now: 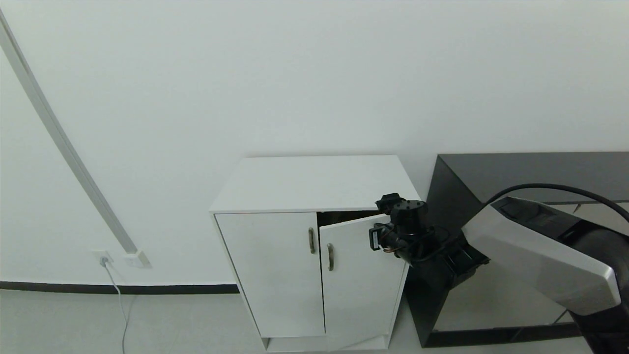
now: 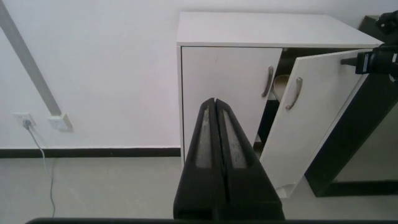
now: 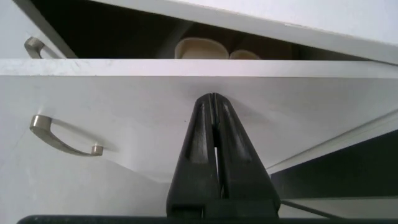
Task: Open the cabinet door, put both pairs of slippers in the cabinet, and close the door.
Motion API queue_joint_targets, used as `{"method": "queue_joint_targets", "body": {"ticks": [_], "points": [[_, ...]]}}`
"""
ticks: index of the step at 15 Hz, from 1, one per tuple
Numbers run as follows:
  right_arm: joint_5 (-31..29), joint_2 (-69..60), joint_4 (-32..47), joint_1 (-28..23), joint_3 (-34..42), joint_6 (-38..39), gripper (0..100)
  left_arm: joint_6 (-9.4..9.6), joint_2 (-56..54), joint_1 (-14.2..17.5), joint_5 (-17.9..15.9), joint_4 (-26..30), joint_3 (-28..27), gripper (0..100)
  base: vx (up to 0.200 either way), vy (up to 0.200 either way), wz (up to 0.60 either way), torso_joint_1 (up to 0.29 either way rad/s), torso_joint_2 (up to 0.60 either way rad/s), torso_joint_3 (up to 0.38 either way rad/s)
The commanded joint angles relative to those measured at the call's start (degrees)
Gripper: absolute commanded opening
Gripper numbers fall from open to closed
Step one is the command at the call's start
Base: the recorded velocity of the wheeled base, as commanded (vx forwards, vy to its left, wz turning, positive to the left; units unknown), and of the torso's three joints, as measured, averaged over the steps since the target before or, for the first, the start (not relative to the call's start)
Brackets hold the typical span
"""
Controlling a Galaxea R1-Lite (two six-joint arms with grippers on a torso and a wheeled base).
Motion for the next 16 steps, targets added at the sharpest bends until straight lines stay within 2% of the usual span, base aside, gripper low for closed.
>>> {"method": "queue_joint_targets", "body": {"ticks": [1,16], "points": [[-0.1,0.9,0.3,-0.2,-1.8,-0.1,0,-0.01,0.0,0.0,0.0,0.0,0.0,0,0.0,0.0,0.0,0.0,0.0,0.0],[-0.4,2.5,7.5,-0.4,-11.2,-0.4,0,-0.01,0.0,0.0,0.0,0.0,0.0,0,0.0,0.0,0.0,0.0,0.0,0.0]]}}
